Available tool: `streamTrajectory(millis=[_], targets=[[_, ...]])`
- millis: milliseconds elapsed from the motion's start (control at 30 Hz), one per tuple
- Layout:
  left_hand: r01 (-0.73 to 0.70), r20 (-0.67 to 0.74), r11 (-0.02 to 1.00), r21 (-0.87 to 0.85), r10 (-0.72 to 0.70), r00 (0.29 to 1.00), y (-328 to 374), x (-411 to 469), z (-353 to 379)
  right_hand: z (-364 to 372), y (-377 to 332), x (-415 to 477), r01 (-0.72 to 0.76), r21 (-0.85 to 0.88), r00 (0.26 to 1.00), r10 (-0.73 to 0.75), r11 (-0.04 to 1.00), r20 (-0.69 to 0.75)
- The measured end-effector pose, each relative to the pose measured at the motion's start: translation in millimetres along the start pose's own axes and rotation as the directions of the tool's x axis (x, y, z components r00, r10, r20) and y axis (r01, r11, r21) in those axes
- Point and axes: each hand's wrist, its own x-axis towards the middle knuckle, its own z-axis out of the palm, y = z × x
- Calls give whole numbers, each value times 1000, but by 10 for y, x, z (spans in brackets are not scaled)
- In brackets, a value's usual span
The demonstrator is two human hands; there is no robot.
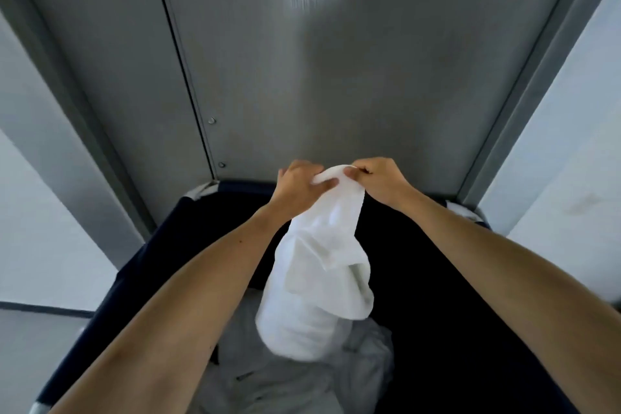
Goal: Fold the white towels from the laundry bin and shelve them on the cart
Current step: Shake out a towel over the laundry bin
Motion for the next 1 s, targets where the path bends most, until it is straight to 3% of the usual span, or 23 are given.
streamTrajectory(millis=[100,200,300,467,567,633,733,833,1000], targets=[[-37,-68,983,-182,25,997,75,-90,-233,67,-218,-96,-36,88,999,38,995,-23],[-127,-114,972,-199,105,988,149,-218,-367,225,-356,-273,-58,212,997,69,976,-46],[-216,-154,950,-226,184,971,255,-283,-503,359,-428,-387,-165,312,986,160,936,40],[-298,-396,893,-338,152,906,504,-279,-816,521,-266,-628,-341,-45,911,342,939,231],[-223,-498,916,-333,30,867,371,-243,-973,436,-106,-723,-366,-120,915,380,923,136],[-73,-454,956,-283,-67,888,149,-272,-990,250,-73,-712,-358,-136,931,364,924,27],[118,-227,973,-198,-163,960,-96,-398,-851,-21,-105,-657,-319,-125,944,303,939,-130],[98,-63,992,-84,-104,993,-46,-461,-642,-233,-253,-605,-207,-97,957,181,973,-224],[97,-84,992,-85,-104,991,177,-468,-562,-593,-292,-579,-127,-38,926,105,991,-362]])
